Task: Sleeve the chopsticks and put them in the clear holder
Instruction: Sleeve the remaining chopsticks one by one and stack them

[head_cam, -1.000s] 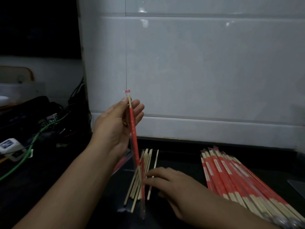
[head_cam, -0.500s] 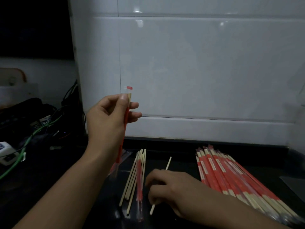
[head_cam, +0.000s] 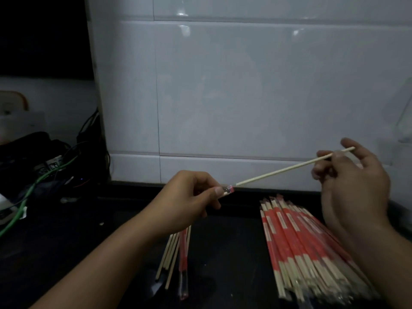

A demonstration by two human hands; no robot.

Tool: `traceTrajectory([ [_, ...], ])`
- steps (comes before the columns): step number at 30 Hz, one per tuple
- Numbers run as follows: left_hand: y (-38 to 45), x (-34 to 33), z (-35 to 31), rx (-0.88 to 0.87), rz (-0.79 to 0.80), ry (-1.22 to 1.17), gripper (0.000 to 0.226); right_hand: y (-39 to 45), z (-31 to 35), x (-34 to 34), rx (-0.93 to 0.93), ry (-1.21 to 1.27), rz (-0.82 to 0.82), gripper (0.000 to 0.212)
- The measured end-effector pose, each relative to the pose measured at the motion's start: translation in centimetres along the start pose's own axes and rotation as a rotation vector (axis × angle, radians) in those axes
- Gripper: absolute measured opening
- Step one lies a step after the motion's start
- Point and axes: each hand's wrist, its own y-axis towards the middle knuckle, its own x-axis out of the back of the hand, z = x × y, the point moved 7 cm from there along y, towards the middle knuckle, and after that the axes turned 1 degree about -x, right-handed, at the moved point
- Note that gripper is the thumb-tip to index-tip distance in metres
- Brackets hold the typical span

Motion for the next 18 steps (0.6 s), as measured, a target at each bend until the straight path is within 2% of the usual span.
traceTrajectory([
  [4, 0.0, -0.1, 0.0, 0.012, -0.007, 0.0, 0.011, 0.6, -1.0, 0.1, -0.138, 0.088, -0.011, 0.025],
  [13, 0.0, -0.1, -0.3, 0.001, 0.007, -0.011, 0.009, -0.4, -1.3, -0.5, -0.146, 0.062, 0.026, 0.026],
  [18, 0.0, -0.2, -0.1, 0.007, 0.009, -0.023, 0.01, -0.4, -1.0, -0.2, -0.127, 0.067, -0.013, 0.027],
])
